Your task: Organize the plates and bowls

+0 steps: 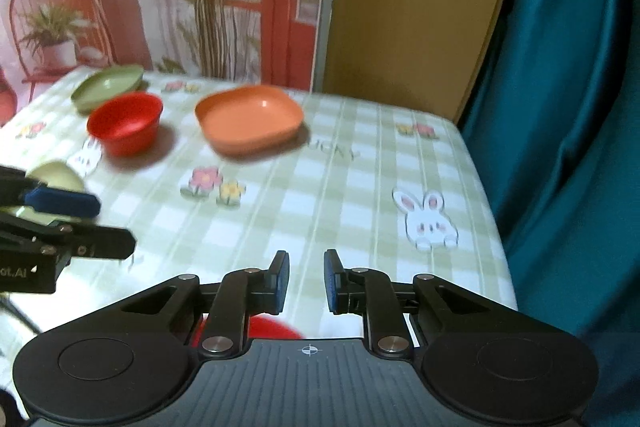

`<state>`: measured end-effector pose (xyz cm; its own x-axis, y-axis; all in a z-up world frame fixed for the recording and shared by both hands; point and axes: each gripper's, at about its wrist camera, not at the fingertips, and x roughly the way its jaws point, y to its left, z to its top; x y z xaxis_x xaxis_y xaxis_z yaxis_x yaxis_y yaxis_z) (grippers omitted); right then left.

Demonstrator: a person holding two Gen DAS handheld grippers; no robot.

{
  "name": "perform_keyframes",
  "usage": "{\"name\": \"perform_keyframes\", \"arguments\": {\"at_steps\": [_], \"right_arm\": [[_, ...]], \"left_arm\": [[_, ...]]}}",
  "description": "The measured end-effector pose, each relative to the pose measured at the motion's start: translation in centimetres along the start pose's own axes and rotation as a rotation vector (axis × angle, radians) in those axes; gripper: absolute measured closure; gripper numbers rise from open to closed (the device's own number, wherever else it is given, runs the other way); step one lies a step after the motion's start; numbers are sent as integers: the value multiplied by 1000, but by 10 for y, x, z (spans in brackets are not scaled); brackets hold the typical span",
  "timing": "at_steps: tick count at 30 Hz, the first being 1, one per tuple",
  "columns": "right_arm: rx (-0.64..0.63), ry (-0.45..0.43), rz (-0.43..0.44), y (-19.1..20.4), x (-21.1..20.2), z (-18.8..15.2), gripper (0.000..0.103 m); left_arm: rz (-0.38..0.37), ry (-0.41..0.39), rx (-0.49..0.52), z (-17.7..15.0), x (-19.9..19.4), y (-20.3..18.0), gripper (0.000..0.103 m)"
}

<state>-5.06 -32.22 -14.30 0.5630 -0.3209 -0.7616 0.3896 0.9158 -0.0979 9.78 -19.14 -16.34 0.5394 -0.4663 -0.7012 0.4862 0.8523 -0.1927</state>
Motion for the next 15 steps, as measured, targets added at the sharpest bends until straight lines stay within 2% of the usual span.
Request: {"name": "perform_keyframes", "arguments": {"at_steps": [7, 15], "right_arm": [[5, 73, -6, -7, -9, -27, 83], [33, 130, 5, -15, -7, -46, 83]], "left_arm": [[-70, 80, 30, -16, 15, -16, 45], [-92, 142, 3, -24, 28, -18, 45]]}}
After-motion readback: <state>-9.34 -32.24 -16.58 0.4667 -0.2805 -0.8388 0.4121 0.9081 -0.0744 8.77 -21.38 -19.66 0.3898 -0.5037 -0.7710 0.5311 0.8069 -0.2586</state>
